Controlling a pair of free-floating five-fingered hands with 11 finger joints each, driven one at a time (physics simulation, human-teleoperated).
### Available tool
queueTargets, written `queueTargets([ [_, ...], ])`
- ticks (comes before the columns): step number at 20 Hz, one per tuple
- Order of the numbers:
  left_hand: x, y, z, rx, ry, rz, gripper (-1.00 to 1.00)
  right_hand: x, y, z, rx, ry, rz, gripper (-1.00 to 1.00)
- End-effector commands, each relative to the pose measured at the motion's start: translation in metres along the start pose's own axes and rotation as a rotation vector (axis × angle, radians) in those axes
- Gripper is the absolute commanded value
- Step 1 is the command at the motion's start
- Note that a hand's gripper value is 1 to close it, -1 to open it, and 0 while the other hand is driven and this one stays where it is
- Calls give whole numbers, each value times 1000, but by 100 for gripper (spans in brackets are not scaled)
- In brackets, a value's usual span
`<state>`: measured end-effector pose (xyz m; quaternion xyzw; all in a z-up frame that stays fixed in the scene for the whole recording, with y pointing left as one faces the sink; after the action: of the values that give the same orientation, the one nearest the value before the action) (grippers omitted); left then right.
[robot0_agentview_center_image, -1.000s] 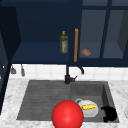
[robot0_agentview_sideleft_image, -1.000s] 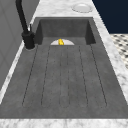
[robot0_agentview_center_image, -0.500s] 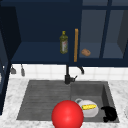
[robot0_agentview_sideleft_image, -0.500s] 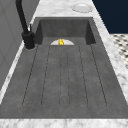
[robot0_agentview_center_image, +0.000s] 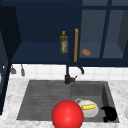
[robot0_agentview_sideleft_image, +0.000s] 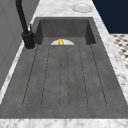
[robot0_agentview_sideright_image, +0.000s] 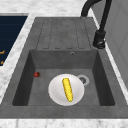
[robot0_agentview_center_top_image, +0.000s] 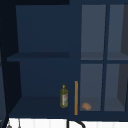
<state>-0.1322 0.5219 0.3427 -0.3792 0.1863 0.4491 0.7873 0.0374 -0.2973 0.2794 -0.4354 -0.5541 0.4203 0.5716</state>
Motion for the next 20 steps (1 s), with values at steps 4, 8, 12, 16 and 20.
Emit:
queueTargets([
  [4, 4, 3, -9, 80, 139, 58, -100, 0, 0, 0, 0, 0, 0, 0],
  [8, 6, 4, -10, 83, 131, 75, -100, 0, 0, 0, 0, 0, 0, 0],
  [12, 8, 5, -13, 84, 135, 96, -100, 0, 0, 0, 0, 0, 0, 0],
  [16, 10, 6, -14, 84, 139, 119, -100, 0, 0, 0, 0, 0, 0, 0],
  [20, 14, -2, -18, 58, 129, 167, -100, 0, 0, 0, 0, 0, 0, 0],
])
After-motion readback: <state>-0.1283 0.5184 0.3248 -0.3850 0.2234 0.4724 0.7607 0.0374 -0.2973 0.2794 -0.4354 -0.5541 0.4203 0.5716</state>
